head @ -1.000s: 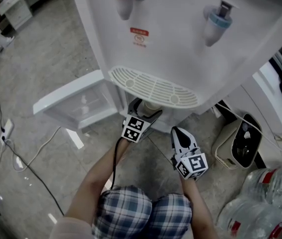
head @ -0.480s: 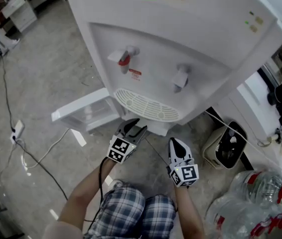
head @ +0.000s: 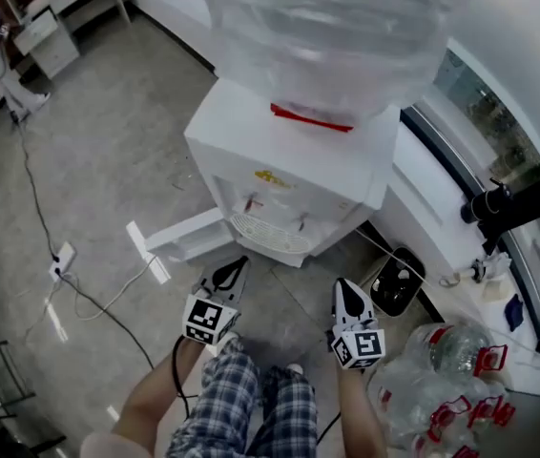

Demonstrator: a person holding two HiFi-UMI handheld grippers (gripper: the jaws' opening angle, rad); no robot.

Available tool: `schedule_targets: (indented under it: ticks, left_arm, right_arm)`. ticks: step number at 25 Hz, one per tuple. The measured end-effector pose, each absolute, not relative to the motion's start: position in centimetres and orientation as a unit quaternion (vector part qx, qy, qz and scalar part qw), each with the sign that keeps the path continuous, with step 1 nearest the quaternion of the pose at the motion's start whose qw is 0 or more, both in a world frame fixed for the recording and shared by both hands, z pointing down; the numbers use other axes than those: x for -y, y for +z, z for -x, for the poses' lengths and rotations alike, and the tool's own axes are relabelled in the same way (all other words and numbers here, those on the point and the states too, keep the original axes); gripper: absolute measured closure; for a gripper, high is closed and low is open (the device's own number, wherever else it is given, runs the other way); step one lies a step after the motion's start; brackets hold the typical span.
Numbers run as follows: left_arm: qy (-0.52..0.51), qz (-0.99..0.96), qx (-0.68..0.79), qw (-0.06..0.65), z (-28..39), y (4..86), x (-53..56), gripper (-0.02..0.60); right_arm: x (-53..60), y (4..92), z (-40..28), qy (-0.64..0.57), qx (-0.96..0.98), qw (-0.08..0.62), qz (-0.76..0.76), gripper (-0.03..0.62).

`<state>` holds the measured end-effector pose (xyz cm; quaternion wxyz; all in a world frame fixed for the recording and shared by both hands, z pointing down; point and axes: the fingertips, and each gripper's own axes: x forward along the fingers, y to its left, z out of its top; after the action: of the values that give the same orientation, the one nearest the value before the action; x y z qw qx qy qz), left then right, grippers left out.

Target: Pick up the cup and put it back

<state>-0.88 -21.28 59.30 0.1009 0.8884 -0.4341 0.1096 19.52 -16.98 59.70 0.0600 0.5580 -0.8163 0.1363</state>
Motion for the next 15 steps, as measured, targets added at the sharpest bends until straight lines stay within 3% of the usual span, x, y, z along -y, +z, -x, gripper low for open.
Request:
schedule_targets:
  ticks: [9,15]
  left_arm:
    - [0.082,-0.900,0.423,0.064,1.4,33.2,19.1,0.557]
    - [0.061,-0.908,0.414,0.020,1.3,22.2,17.1,0.557]
  right_arm:
    - [14.3,35.7,-20.4,0.113,0.810,0.047,-0.574,0.577]
    - [13.2,23.4,-21.8,0.060,0.806,0.012,-0.589,0.577]
